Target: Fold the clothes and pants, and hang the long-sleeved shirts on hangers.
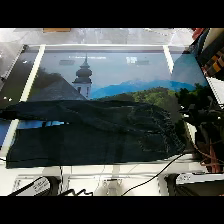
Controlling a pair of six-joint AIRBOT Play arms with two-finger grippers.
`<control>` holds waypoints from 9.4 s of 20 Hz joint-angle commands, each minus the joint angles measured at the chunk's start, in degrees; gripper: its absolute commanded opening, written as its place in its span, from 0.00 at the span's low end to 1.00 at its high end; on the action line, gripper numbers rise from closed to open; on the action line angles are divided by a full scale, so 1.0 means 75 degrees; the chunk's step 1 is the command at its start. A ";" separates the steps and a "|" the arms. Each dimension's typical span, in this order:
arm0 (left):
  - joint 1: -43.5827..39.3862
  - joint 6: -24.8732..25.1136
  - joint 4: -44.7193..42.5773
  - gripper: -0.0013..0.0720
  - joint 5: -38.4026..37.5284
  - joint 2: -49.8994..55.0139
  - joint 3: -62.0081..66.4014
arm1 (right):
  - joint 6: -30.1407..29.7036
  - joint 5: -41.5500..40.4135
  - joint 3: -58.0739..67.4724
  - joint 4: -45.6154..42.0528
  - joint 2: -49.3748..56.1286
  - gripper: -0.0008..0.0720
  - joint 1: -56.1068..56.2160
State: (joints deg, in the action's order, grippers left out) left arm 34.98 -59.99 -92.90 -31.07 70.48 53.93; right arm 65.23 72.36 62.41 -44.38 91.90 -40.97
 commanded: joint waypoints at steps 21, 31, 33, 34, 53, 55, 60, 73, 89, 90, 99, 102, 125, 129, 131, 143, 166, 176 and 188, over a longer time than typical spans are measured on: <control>-0.0009 0.0003 0.0472 0.05 0.0035 0.0012 -0.0009 | -0.1483 -0.0157 0.1067 -0.0041 0.1355 0.09 0.2090; -0.1766 0.0000 0.0481 0.05 0.3780 0.0306 0.0006 | -0.1250 -0.4415 0.2990 0.1163 0.0906 0.09 0.2087; -0.2288 -0.0003 0.0484 0.05 0.4322 0.0670 0.0157 | -0.0988 -0.5094 0.2993 0.1067 0.0906 0.09 0.2087; -0.2544 -0.0003 0.0484 0.05 0.4354 0.0903 0.0335 | -0.0959 -0.5351 0.2993 0.1020 0.0906 0.09 0.2087; -0.2101 0.0857 -0.0058 0.99 -0.3873 0.1495 0.1026 | -0.0959 -0.5686 0.2993 0.0425 0.0906 0.09 0.2087; -0.2113 0.0595 0.0201 0.97 -0.3891 0.1489 0.1046 | -0.0962 -0.5610 0.2993 0.0420 0.0906 0.09 0.2087; -0.1696 -0.0568 0.1457 0.97 -0.3261 0.1498 0.1169 | -0.0962 -0.5590 0.2993 0.0256 0.0906 0.09 0.2087; -0.0093 0.0315 0.6094 0.89 -0.3185 0.1565 0.1335 | -0.0985 -0.6543 0.2993 -0.0868 0.1186 0.91 0.2489; -0.0093 0.0638 0.5992 0.05 -0.3789 -0.0458 0.1314 | 0.0493 0.0510 0.1399 -0.2165 -0.1393 0.09 -0.1055; -0.0093 0.0638 0.5992 0.05 -0.3783 -0.0455 0.1300 | 0.0495 0.0169 0.0909 -0.1760 -0.1498 0.09 -0.1125; -0.0093 0.0629 0.5995 0.05 -0.3853 -0.0344 0.1180 | 0.1597 -0.3194 -0.1209 -0.0635 -0.1105 0.77 -0.0880; -0.0093 0.0629 0.5995 0.48 -0.4097 -0.0207 0.1180 | 0.0871 -0.3512 -0.1209 0.0656 -0.0583 0.76 -0.0877; -0.0076 -0.1376 0.3319 0.57 -0.5155 -0.0102 0.1180 | -0.0017 -0.4030 -0.2232 -0.0344 -0.2261 0.08 -0.0866; 0.0087 -0.1378 0.2122 0.57 -0.5648 -0.0341 0.0924 | -0.0017 -0.3995 -0.3544 -0.0603 -0.3771 0.08 -0.0866; 0.0385 -0.1343 0.2133 0.57 -0.5566 -0.0434 0.0507 | -0.0020 -0.3896 -0.4109 -0.0679 -0.4278 0.08 -0.0866; 0.0513 0.1064 0.3010 0.65 -0.4762 0.1212 -0.0184 | -0.0023 -0.3762 -0.4788 -0.0691 -0.4730 0.09 -0.0866; -0.1941 -0.0070 0.4197 0.05 0.0644 0.2253 0.1131 | 0.0189 -0.3462 -0.4782 -0.0554 -0.5540 0.08 -0.0516; -0.0382 -0.0358 0.4188 0.65 -0.2897 0.0437 0.0688 | 0.0216 -0.3582 -0.4782 -0.0557 -0.5540 0.08 0.0041; 0.0921 -0.1489 0.4392 0.72 -0.2993 -0.1897 -0.3354 | 0.0175 -0.3587 -0.4782 -0.0557 -0.5537 0.09 0.0041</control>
State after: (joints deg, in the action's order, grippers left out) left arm 41.41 -68.40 -60.05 -54.83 57.21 32.56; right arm 66.76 45.50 26.52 -48.56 50.37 -40.73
